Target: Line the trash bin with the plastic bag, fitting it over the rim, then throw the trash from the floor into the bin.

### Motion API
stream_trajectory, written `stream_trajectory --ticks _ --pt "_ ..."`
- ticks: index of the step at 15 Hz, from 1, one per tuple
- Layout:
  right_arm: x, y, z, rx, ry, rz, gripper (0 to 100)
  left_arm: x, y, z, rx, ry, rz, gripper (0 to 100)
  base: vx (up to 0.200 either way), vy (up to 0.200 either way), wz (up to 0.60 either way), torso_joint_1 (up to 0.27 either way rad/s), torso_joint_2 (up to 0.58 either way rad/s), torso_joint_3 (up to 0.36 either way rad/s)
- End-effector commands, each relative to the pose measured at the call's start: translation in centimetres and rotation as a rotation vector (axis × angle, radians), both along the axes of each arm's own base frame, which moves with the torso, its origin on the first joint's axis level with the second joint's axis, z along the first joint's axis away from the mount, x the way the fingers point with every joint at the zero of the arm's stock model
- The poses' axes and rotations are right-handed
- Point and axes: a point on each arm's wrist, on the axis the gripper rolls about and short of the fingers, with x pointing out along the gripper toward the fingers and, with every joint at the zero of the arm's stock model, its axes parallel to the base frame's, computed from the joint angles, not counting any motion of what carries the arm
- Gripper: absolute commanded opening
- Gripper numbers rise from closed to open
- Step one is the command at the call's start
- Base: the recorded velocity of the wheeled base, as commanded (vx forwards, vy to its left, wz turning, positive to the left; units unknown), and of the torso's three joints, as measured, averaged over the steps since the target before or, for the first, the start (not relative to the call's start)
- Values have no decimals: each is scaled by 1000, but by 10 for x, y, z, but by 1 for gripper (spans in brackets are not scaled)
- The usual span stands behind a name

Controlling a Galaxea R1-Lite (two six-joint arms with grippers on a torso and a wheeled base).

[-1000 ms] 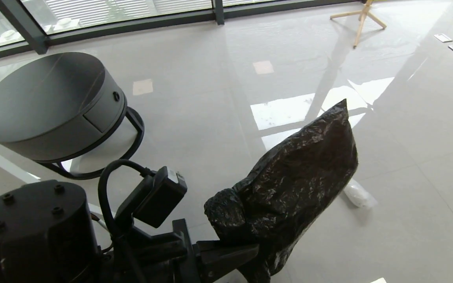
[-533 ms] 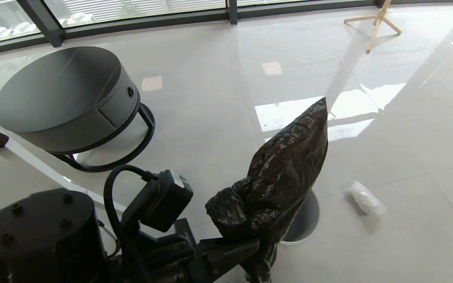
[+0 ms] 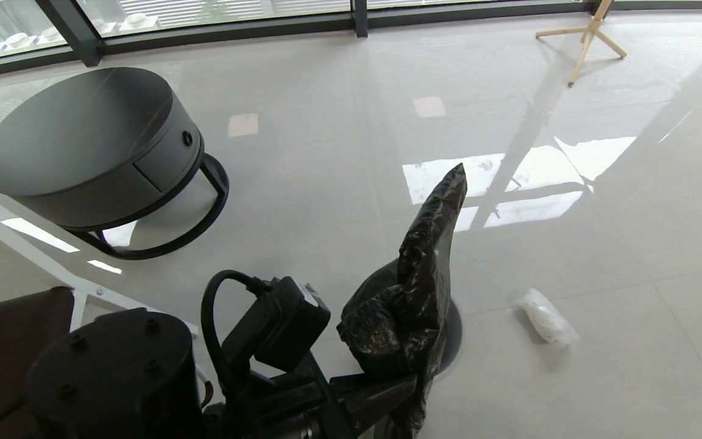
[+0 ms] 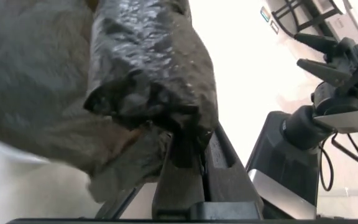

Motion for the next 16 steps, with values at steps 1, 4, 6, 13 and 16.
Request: stream_trajectory --ticks 1,4,6,13,16 --pt "0 0 0 0 -1 0 100 1 -2 -1 4 4 0 0 0 -200 0 2 2 2" --pt "0 0 0 0 0 0 100 2 -3 -2 5 2 12 0 0 -133 600 2 -3 -9" --pt "0 0 0 0 -1 1 100 3 -5 -1 -25 -18 13 0 0 0 300 58 -263 -207" --pt "0 0 0 0 0 0 100 12 -19 -40 145 3 -11 0 0 0 0 28 -99 -74" --pt "0 0 0 1 -1 -1 100 22 -30 -63 234 5 -14 0 0 0 0 0 0 0"
